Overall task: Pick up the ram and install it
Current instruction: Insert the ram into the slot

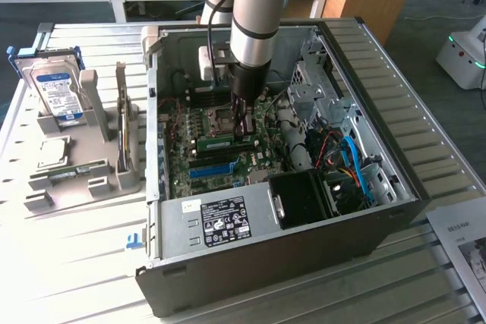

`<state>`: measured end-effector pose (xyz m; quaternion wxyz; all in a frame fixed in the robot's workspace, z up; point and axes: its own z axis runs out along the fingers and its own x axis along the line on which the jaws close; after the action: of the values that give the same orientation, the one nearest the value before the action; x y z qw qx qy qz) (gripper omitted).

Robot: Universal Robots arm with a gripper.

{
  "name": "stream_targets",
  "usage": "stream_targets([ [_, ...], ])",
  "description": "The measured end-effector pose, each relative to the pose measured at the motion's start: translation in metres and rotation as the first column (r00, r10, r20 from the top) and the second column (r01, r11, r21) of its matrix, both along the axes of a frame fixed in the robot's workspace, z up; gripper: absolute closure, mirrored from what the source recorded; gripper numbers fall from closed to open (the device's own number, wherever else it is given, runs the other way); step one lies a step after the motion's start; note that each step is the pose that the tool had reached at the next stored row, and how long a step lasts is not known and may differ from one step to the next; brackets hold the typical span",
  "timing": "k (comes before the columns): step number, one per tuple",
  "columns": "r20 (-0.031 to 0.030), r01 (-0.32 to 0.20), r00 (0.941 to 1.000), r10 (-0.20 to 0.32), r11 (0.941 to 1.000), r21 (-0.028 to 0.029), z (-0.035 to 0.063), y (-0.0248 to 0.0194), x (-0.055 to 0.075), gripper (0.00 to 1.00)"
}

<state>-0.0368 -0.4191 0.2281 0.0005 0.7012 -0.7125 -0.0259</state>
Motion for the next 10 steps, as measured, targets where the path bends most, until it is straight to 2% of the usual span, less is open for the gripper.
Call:
stream_targets([
  [10, 0.0, 0.0, 1.0, 0.0, 1.0, 0.0001, -0.0016, 0.0, 0.0, 0.88],
])
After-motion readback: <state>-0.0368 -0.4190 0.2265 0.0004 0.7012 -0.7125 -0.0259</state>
